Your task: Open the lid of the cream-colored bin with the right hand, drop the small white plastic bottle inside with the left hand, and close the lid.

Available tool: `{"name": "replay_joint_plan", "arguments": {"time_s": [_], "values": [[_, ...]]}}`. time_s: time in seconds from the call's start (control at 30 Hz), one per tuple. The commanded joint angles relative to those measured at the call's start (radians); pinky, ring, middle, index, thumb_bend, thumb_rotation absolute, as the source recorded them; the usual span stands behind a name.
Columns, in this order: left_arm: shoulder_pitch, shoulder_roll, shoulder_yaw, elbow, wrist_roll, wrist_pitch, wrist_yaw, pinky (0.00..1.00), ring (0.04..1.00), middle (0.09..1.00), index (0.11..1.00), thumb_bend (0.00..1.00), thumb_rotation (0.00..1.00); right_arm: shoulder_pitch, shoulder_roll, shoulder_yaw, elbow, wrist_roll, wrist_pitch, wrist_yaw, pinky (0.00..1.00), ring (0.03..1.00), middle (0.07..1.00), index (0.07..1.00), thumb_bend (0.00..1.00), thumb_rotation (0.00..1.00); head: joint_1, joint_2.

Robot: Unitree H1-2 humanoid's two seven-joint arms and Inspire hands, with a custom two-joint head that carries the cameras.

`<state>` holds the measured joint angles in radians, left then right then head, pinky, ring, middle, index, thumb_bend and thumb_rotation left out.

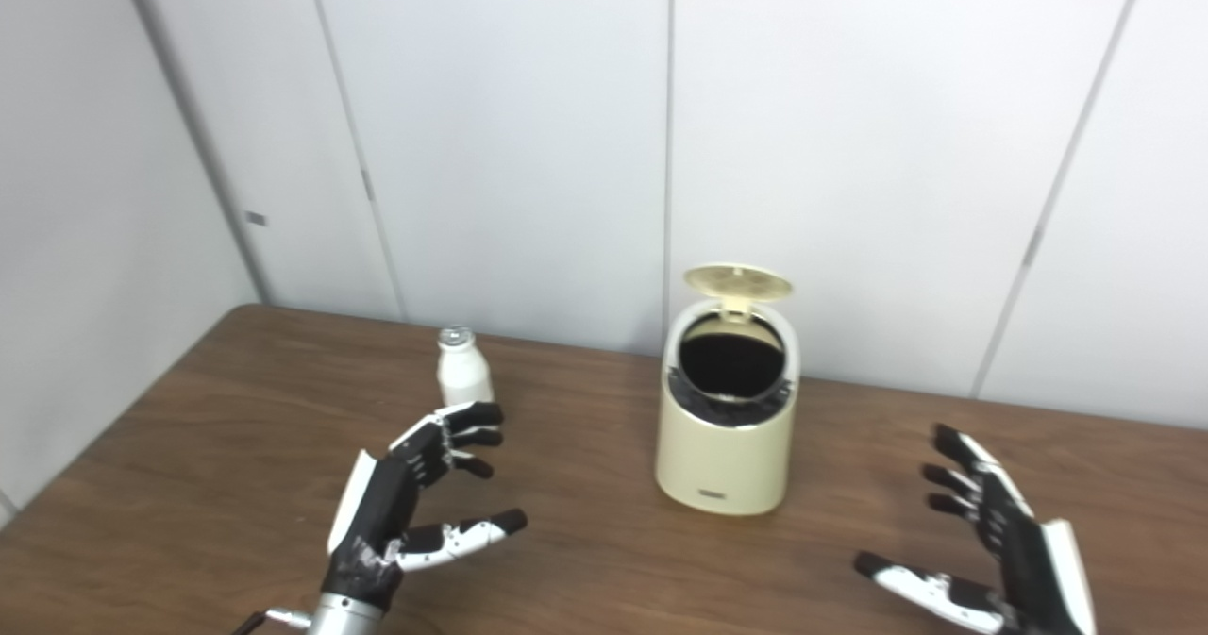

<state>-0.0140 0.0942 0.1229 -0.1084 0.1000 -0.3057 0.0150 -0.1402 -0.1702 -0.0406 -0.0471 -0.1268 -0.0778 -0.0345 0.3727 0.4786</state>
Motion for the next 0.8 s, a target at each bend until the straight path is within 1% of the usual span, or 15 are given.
{"name": "replay_joint_plan", "arguments": {"time_s": [0.0, 0.1, 0.23, 0.33, 0.37, 0.47, 0.6, 0.67, 0.77], "values": [[-0.016, 0.01, 0.02, -0.025, -0.005, -0.003, 0.028, 0.58, 0.712, 0.775, 0.776, 0.73, 0.05, -0.027, -0.001, -0.012, -0.053, 0.018, 0.004, 0.003, 0.75, 0.812, 0.876, 0.867, 0.73, 0.02, 0.008, -0.002], [-0.015, 0.009, 0.04, -0.013, 0.012, -0.01, 0.054, 0.55, 0.671, 0.743, 0.757, 0.74, 0.06, -0.027, 0.001, -0.012, -0.077, 0.014, 0.026, 0.005, 0.73, 0.808, 0.87, 0.862, 0.72, 0.0, 0.01, -0.003], [-0.018, 0.01, 0.064, 0.001, 0.021, -0.007, 0.083, 0.54, 0.641, 0.704, 0.723, 0.74, 0.02, -0.027, 0.004, -0.01, -0.096, 0.015, 0.039, 0.008, 0.73, 0.819, 0.873, 0.859, 0.69, 0.0, 0.013, -0.003], [-0.029, 0.008, 0.082, 0.001, 0.076, 0.007, 0.122, 0.53, 0.642, 0.701, 0.715, 0.74, 0.03, -0.027, 0.007, -0.009, -0.108, 0.014, 0.054, 0.01, 0.74, 0.832, 0.88, 0.859, 0.68, 0.0, 0.013, -0.003], [-0.037, 0.011, 0.088, 0.008, 0.099, 0.002, 0.139, 0.53, 0.643, 0.701, 0.714, 0.74, 0.03, -0.027, 0.008, -0.008, -0.112, 0.01, 0.057, 0.008, 0.74, 0.834, 0.881, 0.86, 0.68, 0.0, 0.011, -0.002], [-0.056, 0.017, 0.101, 0.021, 0.144, 0.003, 0.177, 0.54, 0.669, 0.728, 0.722, 0.74, 0.04, -0.028, 0.01, -0.005, -0.12, 0.003, 0.064, 0.006, 0.74, 0.827, 0.876, 0.859, 0.68, 0.0, 0.011, -0.002], [-0.081, 0.025, 0.111, 0.035, 0.194, 0.034, 0.215, 0.58, 0.748, 0.792, 0.772, 0.73, 0.07, -0.027, 0.01, -0.003, -0.132, 0.005, 0.074, 0.011, 0.74, 0.835, 0.879, 0.863, 0.68, 0.0, 0.012, 0.0], [-0.091, 0.029, 0.114, 0.039, 0.197, 0.052, 0.22, 0.61, 0.777, 0.823, 0.804, 0.73, 0.09, -0.026, 0.01, -0.002, -0.137, 0.004, 0.08, 0.012, 0.75, 0.839, 0.88, 0.863, 0.68, 0.0, 0.012, 0.0], [-0.104, 0.045, 0.103, 0.041, 0.186, 0.073, 0.202, 0.59, 0.77, 0.822, 0.822, 0.73, 0.08, -0.025, 0.013, -0.002, -0.152, 0.001, 0.095, 0.009, 0.74, 0.832, 0.876, 0.86, 0.68, 0.0, 0.01, 0.003]]}}
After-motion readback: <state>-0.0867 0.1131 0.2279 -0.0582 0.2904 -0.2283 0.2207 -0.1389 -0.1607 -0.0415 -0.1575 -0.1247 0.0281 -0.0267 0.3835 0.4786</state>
